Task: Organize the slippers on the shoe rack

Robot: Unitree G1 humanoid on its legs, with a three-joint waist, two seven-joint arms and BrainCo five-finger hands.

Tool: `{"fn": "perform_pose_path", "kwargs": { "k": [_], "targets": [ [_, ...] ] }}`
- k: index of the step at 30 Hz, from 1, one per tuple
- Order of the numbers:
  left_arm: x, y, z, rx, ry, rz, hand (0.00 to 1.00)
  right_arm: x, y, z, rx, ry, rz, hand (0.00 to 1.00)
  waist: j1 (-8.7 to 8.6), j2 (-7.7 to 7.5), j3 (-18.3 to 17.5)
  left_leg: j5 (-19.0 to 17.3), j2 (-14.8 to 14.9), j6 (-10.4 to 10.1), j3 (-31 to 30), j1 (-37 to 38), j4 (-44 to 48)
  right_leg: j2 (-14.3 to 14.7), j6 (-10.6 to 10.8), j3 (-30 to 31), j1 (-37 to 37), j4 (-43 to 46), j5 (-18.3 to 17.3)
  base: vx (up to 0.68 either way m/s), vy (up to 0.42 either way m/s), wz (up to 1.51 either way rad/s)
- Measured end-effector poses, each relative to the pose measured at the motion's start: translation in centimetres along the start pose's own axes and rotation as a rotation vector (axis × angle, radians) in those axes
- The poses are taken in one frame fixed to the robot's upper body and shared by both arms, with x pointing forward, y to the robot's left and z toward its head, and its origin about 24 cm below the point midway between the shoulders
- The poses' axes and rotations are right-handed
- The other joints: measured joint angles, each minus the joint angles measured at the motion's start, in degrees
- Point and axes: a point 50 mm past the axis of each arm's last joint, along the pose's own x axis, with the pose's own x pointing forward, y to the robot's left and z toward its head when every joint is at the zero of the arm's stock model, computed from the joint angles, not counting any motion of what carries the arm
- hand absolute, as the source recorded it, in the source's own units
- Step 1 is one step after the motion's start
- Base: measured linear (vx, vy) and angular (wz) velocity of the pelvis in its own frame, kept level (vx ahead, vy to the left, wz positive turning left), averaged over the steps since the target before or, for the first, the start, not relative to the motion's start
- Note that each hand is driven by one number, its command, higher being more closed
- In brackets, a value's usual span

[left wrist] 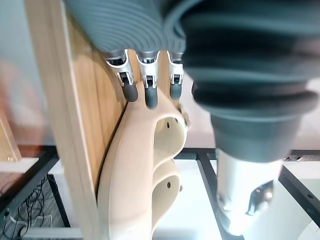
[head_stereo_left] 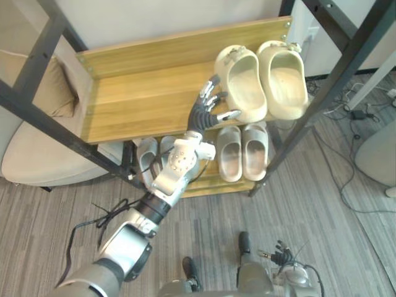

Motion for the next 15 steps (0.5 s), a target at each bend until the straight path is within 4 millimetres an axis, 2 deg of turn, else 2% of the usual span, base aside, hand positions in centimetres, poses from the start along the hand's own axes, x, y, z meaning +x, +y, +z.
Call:
{"fn": "perform_pose_path", "kwargs": {
  "k": [3,7,9,15],
  "targets": [
    [-0.6,0.7,0.8,-0.024,-0.037,0.022,0.00,0.0,0.0,0.0,-0.001,-0.001,0.002,0.00,0.43,-0.03,-0.02,0.00,0.00,0.00,-0.67,0.11,-0.02,-0.15,0.03,-0.90,0.53,0.03,-0.14,0.00,-0.005,0.12],
    [-1.7,-0.1,2.9,-0.080,-0.127,-0.028,0.00,0.0,-0.2,-0.4,-0.006,0.018,-0.001,0.00,1.55,-0.22,-0.19,0.37,-0.17,0.16,-2.22,-0.84,0.07,-0.48,0.03,-2.04,0.57,0.41,-0.15,0.01,-0.004,0.21],
    [-3.1,-0.5,3.7,-0.114,-0.168,-0.052,0.00,-0.1,-0.2,-0.7,-0.008,0.027,0.002,0.00,2.05,-0.52,-0.59,0.49,-0.31,0.28,-3.20,-0.66,0.21,-0.71,0.13,-2.94,1.47,0.42,-0.24,0.02,0.004,0.20],
    [-6.4,-0.9,3.0,-0.191,-0.145,-0.090,0.00,-0.4,-0.2,-1.9,-0.015,0.067,0.005,0.00,3.23,-1.09,-2.68,0.55,-0.64,0.39,-4.21,-0.70,0.21,-1.09,0.33,-3.58,2.21,0.42,-0.59,0.01,0.011,0.13]
  ]
}}
